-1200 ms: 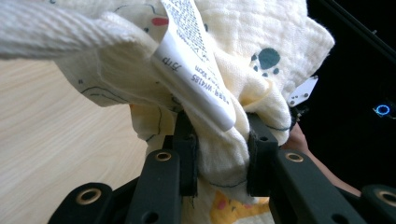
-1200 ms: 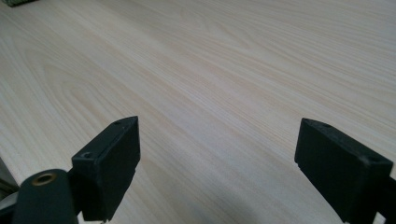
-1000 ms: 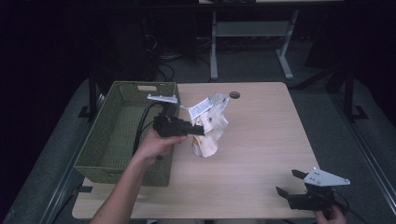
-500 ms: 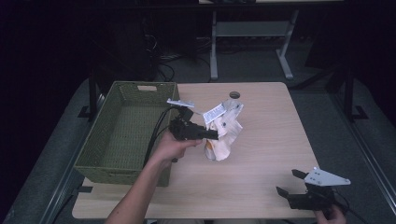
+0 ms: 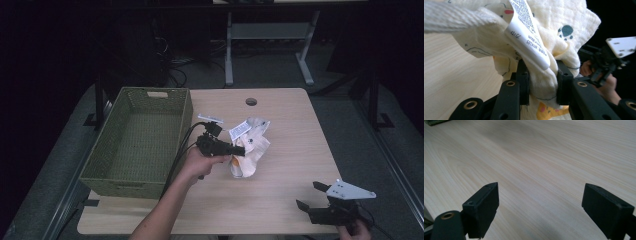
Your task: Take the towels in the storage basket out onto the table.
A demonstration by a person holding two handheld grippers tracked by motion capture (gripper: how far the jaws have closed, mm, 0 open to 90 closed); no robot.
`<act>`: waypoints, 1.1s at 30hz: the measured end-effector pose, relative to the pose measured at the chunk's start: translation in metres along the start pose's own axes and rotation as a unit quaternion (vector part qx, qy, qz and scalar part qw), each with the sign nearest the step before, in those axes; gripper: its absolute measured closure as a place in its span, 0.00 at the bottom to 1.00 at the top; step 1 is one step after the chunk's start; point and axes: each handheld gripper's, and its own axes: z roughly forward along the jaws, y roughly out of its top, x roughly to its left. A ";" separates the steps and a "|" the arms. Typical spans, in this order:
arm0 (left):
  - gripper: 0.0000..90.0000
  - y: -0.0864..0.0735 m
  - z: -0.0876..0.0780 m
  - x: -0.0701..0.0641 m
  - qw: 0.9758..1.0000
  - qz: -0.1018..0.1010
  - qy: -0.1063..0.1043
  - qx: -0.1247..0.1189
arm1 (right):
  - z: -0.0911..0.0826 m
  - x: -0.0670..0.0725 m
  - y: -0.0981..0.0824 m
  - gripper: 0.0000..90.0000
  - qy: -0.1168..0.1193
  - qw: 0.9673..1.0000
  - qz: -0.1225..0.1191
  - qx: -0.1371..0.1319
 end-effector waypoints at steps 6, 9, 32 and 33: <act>0.78 -0.005 0.009 0.006 1.000 -0.003 0.025 0.004 | 0.000 0.000 0.000 0.15 0.000 1.000 0.000 0.000; 0.78 -0.007 0.014 0.009 0.999 -0.002 0.044 0.013 | 0.000 0.000 0.000 0.15 0.001 1.000 0.000 -0.001; 0.67 -0.025 0.046 0.017 0.994 0.015 0.101 0.030 | 0.002 0.001 0.001 0.15 -0.001 1.000 0.000 0.001; 0.65 -0.025 0.045 0.016 0.994 0.014 0.101 0.027 | 0.002 0.002 0.001 0.15 -0.001 1.000 0.000 0.001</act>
